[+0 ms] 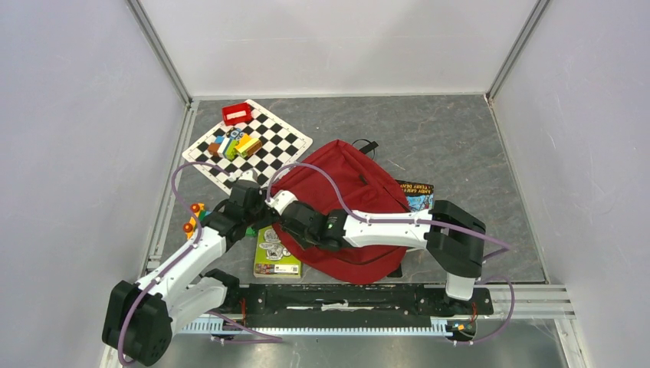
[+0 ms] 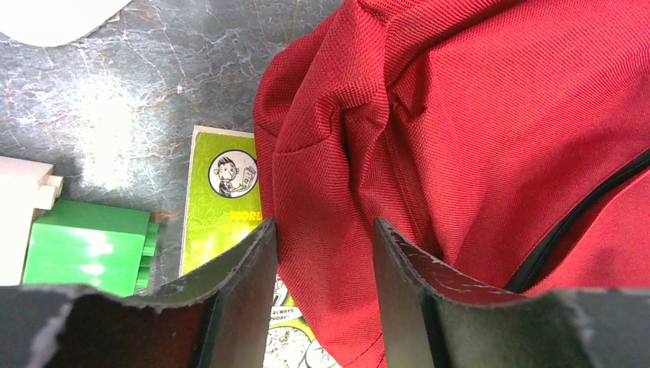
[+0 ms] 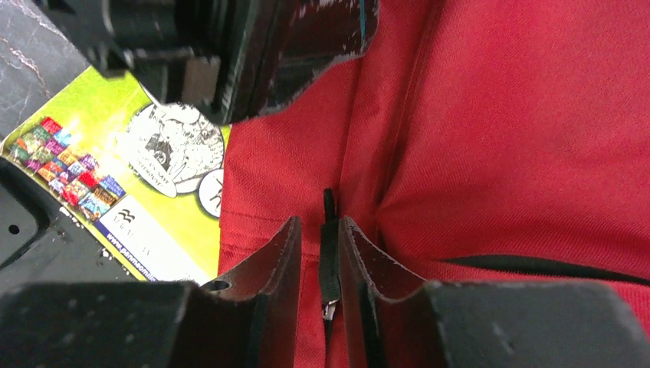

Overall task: Pack the student bag
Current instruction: Adjust the student bag at the center of the board, then unzip the student bag at the center of the board.

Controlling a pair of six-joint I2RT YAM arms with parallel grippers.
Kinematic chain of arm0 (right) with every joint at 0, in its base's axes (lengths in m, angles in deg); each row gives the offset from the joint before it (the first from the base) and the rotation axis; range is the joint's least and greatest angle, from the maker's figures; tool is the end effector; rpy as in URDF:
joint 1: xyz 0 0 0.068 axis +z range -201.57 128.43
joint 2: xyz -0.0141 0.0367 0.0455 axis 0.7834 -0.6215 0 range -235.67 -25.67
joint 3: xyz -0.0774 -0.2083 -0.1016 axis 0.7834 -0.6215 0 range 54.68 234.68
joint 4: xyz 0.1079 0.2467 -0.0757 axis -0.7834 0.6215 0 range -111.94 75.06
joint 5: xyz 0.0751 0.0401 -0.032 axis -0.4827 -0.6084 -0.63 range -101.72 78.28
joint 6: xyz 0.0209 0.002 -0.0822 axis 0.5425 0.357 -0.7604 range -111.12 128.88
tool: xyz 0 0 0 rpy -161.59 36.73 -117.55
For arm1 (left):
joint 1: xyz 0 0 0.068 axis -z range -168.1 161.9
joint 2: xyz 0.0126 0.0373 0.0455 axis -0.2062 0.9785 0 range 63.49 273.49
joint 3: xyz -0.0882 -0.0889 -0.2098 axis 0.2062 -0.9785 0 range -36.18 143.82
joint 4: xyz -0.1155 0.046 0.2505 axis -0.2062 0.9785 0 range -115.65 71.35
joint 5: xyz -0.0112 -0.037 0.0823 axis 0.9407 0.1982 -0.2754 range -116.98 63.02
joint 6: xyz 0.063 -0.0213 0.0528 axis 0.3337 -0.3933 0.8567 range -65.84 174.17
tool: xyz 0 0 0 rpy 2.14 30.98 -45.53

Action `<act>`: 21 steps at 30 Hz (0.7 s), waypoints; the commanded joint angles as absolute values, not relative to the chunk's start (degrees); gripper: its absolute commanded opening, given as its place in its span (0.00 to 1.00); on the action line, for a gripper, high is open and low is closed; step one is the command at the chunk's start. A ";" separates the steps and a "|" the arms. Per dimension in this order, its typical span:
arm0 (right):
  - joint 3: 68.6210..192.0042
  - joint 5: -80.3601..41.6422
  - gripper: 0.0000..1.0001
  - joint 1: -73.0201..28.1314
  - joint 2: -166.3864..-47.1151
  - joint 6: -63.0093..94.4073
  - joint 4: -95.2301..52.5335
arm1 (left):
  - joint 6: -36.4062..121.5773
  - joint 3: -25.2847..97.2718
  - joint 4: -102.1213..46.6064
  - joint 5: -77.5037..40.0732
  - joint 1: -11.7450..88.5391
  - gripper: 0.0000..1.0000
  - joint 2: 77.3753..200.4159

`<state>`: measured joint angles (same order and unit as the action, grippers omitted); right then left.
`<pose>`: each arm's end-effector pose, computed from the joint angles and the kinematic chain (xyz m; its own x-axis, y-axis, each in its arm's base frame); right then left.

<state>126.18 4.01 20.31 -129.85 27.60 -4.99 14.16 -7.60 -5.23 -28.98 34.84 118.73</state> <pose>0.1520 0.3993 0.1375 -0.5004 -0.5363 -0.6797 -0.7388 0.6739 0.0122 0.2319 -0.0953 0.1323 -0.7529 -0.3790 -0.5380 -0.1520 0.8956 -0.4181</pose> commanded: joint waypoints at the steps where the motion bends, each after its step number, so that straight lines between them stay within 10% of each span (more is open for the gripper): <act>1: 130.63 6.91 0.27 20.26 -131.33 25.51 -4.79 | 13.05 -8.17 -7.30 -28.69 34.58 0.52 117.81; 21: 123.85 7.50 0.00 20.33 -126.54 24.47 -7.27 | 14.21 -7.66 -5.86 -29.95 34.55 0.23 116.97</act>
